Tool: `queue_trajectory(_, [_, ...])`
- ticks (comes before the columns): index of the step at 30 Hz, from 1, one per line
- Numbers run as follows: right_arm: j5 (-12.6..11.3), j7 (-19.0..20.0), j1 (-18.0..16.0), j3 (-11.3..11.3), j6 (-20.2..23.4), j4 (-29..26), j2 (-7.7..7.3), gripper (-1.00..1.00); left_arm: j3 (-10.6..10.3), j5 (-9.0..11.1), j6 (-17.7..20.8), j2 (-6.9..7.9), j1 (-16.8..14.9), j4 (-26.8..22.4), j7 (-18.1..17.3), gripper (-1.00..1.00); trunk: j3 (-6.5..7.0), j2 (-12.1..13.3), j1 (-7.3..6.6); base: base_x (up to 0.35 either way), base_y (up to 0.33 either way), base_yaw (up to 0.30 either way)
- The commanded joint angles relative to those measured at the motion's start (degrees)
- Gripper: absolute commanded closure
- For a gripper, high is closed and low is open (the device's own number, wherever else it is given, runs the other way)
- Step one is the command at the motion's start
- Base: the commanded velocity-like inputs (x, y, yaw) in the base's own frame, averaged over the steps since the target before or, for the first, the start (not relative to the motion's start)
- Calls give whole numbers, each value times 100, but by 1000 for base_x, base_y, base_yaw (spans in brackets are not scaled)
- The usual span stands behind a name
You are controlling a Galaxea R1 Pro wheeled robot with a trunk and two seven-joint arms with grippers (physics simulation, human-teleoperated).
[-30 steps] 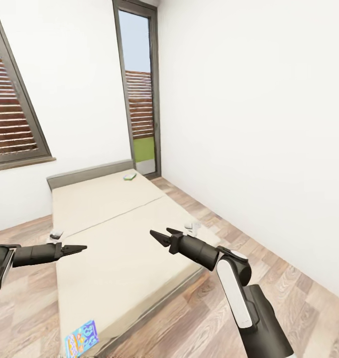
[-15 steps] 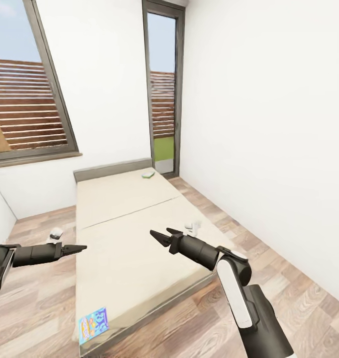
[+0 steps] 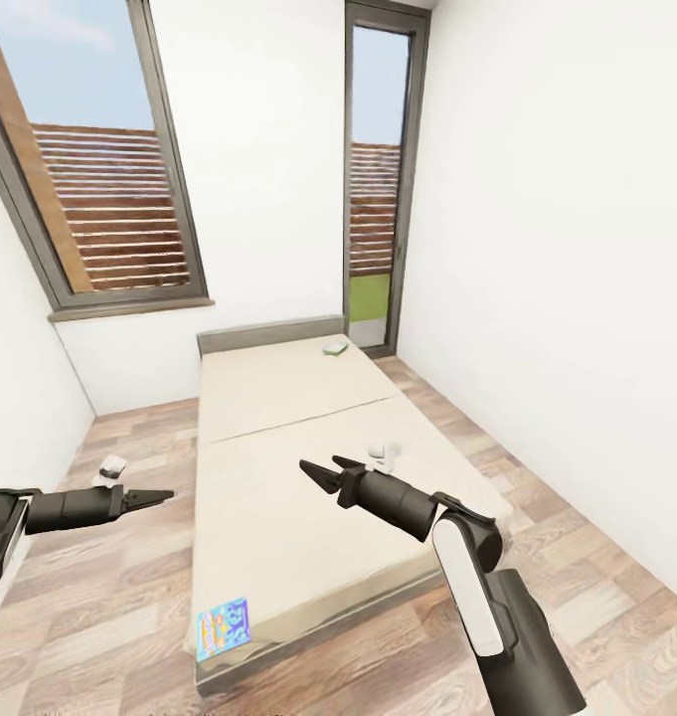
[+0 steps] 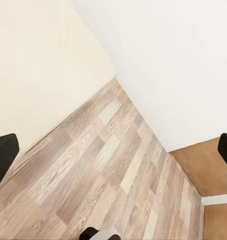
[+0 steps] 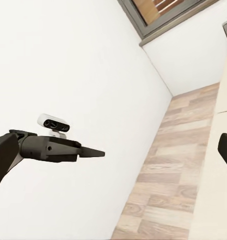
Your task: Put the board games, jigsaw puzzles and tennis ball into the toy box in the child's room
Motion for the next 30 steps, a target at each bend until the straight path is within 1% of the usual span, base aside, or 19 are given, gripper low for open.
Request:
queue_trajectory(1, [-24, 0, -5, -6, 42, -4, 3, -100, 21, -60, 60, -5, -8, -3, -47, -100, -11, -10, 2, 0, 0, 284])
queue_trajectory(30, [-19, -52, -5, -6, 48, 4, 5, -100, 14, -60, 60, -18, -8, -3, -47, -100, -11, -10, 2, 0, 0, 284])
